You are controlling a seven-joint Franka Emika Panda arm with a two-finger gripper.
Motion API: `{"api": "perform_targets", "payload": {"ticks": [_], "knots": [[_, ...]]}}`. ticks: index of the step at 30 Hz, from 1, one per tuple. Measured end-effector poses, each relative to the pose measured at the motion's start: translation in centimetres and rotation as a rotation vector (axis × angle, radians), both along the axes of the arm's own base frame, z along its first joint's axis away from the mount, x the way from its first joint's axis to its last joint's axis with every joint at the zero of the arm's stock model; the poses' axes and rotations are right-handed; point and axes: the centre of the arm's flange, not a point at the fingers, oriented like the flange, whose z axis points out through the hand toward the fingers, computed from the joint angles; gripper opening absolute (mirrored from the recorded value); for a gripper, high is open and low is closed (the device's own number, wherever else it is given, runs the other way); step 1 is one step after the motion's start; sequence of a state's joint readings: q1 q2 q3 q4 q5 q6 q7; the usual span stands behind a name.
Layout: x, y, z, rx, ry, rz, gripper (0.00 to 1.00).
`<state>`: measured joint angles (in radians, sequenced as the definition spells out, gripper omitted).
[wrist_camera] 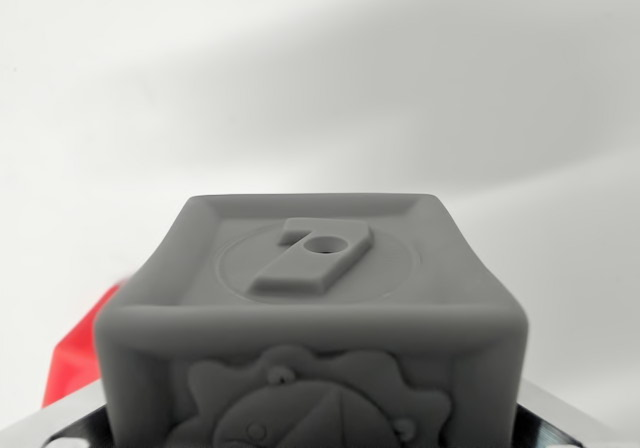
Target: Destack cube
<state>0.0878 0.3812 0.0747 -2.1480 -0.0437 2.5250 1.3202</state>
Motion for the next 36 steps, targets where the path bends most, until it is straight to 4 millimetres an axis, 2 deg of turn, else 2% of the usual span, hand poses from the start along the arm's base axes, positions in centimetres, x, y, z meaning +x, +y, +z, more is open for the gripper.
{"api": "perform_targets", "payload": {"ticks": [36], "knots": [[2.6, -5.2, -2.5, 0.001, 0.001, 0.171, 0.0]]}}
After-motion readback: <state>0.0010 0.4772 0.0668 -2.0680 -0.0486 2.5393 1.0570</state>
